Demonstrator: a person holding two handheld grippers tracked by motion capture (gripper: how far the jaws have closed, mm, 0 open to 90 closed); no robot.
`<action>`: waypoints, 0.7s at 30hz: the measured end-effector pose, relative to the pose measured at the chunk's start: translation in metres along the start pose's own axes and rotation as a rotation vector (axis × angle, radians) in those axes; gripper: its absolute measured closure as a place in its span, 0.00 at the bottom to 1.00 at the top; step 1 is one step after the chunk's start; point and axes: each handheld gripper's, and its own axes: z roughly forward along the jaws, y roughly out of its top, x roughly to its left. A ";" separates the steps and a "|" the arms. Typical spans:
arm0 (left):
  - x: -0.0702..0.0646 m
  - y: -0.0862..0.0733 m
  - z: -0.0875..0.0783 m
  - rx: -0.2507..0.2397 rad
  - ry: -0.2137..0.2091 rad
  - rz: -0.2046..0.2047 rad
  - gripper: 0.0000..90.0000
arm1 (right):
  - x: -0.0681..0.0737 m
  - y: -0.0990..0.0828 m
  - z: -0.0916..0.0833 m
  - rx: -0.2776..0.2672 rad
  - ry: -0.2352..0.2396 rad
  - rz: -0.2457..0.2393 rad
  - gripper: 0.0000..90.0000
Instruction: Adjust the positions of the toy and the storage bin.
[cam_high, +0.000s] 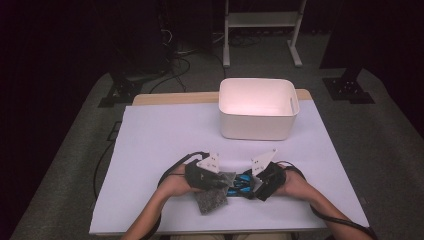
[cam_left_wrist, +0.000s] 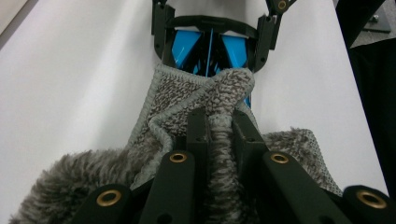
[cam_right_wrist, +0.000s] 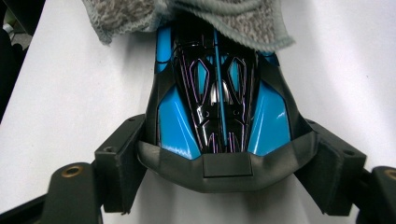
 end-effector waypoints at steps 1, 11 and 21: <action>-0.001 -0.003 -0.002 0.002 0.008 0.000 0.89 | 0.000 0.000 0.000 -0.002 -0.001 -0.001 0.26; -0.005 -0.040 -0.023 0.008 0.069 -0.073 0.89 | 0.000 -0.001 0.000 -0.011 -0.008 0.002 0.26; -0.002 -0.040 -0.022 -0.023 0.059 -0.081 0.89 | 0.000 0.019 0.012 0.025 0.017 0.056 0.17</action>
